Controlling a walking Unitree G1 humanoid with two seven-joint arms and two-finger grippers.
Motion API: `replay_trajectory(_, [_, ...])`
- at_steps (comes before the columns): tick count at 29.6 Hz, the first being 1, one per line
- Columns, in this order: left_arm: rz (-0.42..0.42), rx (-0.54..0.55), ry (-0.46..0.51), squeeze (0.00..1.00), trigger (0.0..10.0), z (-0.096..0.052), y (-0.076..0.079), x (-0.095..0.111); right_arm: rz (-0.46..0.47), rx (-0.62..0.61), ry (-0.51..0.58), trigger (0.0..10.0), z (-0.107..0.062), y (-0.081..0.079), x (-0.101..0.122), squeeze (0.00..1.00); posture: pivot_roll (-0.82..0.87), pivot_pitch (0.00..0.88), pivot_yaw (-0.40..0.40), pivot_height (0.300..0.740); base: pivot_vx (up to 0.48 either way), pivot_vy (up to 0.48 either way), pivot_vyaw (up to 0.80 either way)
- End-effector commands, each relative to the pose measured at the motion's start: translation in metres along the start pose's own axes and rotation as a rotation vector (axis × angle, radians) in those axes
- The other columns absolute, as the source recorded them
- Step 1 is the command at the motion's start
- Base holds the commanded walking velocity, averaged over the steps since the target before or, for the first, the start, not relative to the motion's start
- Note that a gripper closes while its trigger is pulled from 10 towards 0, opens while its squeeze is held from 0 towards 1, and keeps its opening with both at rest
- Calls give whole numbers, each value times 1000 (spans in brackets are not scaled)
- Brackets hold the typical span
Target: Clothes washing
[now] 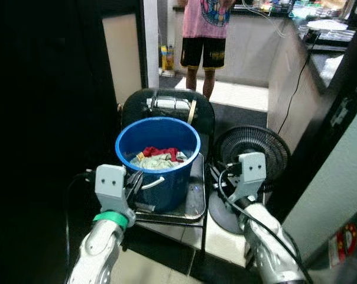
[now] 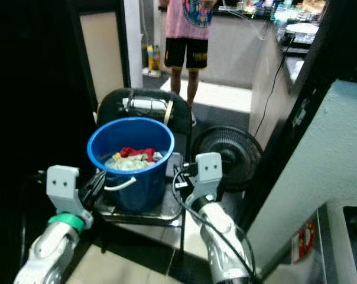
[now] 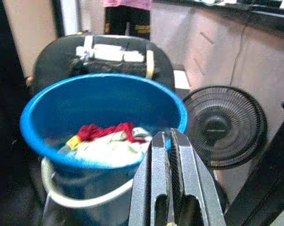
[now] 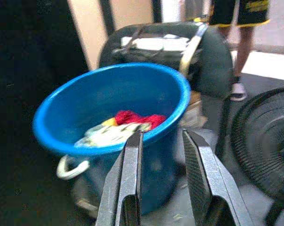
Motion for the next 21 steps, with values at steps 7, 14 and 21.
replay_trajectory(7, [2, 17, -4, 0, 10000, -2, -8, -1, 11, 18, 8, 10000, 2, -8, 0, 0, -13, 14, 22, 740, 430, 0, 0])
replay_trajectory(14, [0, 11, -2, 0, 10000, -1, -7, -1, 9, 28, 14, 10000, 5, -9, 2, 0, -14, 9, 23, 740, 430, 0, 0])
replay_trajectory(21, [2, 8, -2, 0, 10000, 0, -7, -1, 9, 28, 16, 10000, 5, -9, 2, 0, -16, 3, 25, 740, 429, 0, 0])
Point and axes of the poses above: a point about 5 cm out from each wrist's last joint towards the gripper, its own z axis pointing out of the wrist towards the gripper, its own x axis along the axis of the wrist's last joint, y = z × x, the point moved 2 cm from there along z, pointing out of the wrist towards the gripper, and after that the axes turned 12 degrees about -z, right-handed, at the moved point
